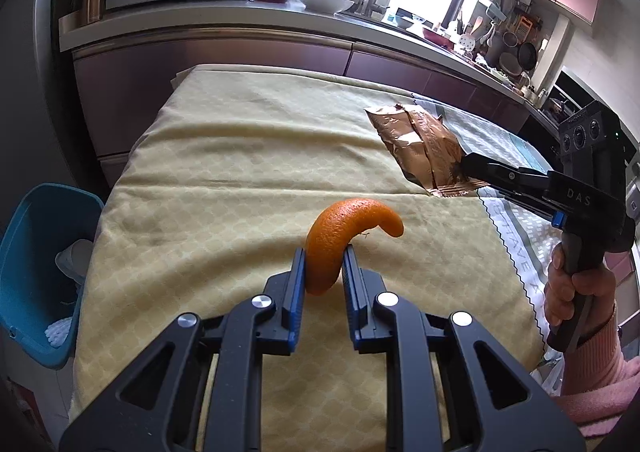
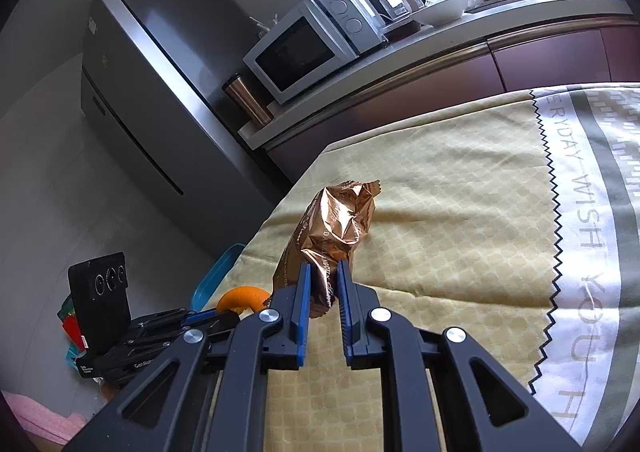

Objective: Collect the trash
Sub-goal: 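Carry the orange peel and foil bag over the blue bin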

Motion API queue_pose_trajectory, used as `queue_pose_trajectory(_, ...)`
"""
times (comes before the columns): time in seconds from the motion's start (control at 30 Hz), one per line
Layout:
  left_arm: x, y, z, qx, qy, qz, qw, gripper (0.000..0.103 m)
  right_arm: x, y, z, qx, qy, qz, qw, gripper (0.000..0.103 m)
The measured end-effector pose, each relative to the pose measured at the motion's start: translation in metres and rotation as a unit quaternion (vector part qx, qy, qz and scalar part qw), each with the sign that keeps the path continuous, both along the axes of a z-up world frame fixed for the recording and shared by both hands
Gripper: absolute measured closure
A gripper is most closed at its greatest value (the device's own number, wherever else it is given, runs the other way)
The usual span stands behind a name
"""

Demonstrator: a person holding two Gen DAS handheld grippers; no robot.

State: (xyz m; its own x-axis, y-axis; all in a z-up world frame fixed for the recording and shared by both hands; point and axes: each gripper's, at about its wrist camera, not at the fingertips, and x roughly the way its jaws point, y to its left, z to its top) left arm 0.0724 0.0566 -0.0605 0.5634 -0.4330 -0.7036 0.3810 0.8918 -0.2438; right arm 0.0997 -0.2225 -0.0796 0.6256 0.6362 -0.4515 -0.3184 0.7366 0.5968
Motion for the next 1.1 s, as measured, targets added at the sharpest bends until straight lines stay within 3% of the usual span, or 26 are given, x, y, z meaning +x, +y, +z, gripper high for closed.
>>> queue_pose_trajectory(1.1, -0.013, 0.042, 0.010, 0.006, -0.018, 0.054, 0.9984, 0.085, 0.012, 0.034, -0.005, 0.010, 0.002, 0.044, 0.999, 0.091)
